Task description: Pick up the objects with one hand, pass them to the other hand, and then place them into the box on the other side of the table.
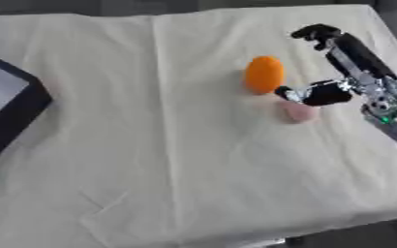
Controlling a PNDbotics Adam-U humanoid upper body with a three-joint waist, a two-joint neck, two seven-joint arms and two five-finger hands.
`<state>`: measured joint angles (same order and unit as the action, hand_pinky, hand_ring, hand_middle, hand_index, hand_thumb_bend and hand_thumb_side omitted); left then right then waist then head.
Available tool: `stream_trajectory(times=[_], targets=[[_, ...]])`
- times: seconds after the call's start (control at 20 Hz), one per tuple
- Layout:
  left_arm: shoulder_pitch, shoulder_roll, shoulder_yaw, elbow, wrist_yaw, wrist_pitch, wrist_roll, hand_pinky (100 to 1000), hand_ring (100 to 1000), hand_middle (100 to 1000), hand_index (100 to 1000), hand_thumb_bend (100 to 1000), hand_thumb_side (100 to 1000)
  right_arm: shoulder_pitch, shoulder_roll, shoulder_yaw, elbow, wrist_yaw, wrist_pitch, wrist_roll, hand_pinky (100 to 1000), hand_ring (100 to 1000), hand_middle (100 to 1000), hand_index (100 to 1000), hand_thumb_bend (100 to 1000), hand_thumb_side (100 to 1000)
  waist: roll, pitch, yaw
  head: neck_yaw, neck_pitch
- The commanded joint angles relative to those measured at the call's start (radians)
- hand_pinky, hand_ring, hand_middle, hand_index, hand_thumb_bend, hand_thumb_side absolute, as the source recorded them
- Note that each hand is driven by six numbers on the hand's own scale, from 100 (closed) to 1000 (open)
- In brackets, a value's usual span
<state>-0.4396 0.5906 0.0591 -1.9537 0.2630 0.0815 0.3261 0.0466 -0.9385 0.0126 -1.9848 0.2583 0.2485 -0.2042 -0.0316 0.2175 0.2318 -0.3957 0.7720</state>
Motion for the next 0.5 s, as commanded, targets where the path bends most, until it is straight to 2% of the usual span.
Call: stream_trajectory(times=[0.05, 0.3, 0.5], targets=[[-0.007, 0.01, 0.002, -0.017, 0.004, 0.001, -0.009, 960, 631, 686, 706, 166, 639, -0.007, -0.034, -0.014, -0.015, -0.016, 0.033, -0.041, 810, 882, 854, 866, 562, 209, -0.002, 0.005, 0.002, -0.007, -0.002], [-0.006, -0.001, -0.001, -0.018, 0.004, 0.003, -0.014, 959, 629, 684, 704, 161, 646, -0.004, -0.038, -0.01, -0.015, -0.035, 0.065, -0.073, 809, 882, 854, 866, 547, 201, -0.003, 0.016, 0.012, -0.018, -0.01], [-0.005, -0.013, -0.003, -0.022, 0.006, 0.004, -0.018, 961, 628, 684, 704, 159, 654, 0.0, -0.039, -0.011, -0.015, -0.044, 0.073, -0.068, 809, 883, 858, 869, 533, 210, -0.002, 0.029, 0.02, -0.03, -0.023]])
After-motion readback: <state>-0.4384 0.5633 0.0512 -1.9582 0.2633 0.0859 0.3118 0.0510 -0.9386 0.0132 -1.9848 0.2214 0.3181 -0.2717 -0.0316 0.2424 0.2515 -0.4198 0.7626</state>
